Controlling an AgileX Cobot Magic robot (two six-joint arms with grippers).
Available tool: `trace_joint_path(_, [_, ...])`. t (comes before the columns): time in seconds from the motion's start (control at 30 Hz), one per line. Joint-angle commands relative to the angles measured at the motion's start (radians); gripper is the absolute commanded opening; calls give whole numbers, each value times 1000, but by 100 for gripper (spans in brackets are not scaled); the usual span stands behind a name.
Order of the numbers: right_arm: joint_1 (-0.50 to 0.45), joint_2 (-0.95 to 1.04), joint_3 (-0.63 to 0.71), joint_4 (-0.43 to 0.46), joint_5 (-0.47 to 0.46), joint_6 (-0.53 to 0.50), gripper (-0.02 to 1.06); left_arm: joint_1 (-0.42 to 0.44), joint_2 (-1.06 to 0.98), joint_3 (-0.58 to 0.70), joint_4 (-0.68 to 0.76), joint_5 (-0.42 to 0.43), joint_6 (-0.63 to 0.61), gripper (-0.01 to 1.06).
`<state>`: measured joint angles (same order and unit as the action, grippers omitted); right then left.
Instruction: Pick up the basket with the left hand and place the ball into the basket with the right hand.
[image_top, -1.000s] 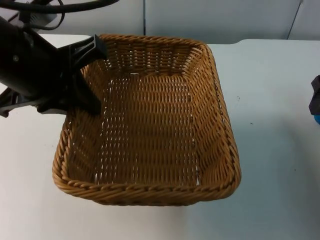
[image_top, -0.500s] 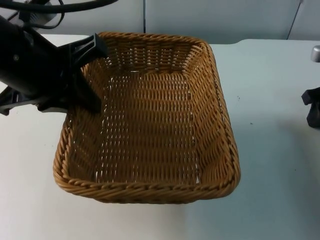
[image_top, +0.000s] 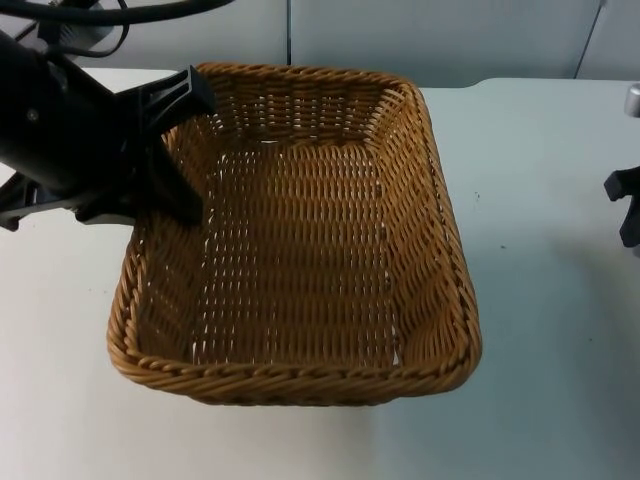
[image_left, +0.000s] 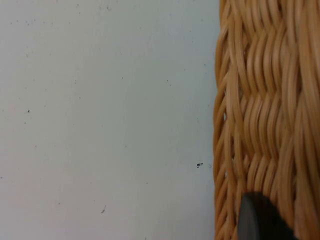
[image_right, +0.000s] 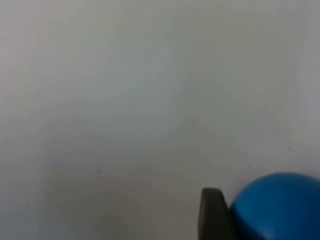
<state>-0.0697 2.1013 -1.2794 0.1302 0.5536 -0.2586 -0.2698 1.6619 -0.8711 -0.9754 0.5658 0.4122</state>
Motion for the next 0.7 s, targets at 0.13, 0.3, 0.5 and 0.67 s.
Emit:
trace_joint_path(0.13, [58, -245, -6, 6, 87, 15, 0, -2, -16, 0, -24, 4, 1, 0])
trace_joint_path(0.3, [140, -413, -6, 4, 142, 25, 0, -2, -14, 0, -22, 15, 1, 0])
trace_joint_path(0.5, [273, -581, -6, 4, 181, 55, 0, -2, -14, 0, -22, 22, 1, 0])
trace_joint_path(0.67, [394, -645, -6, 4, 201, 68, 0, -2, -14, 0, -22, 26, 1, 0])
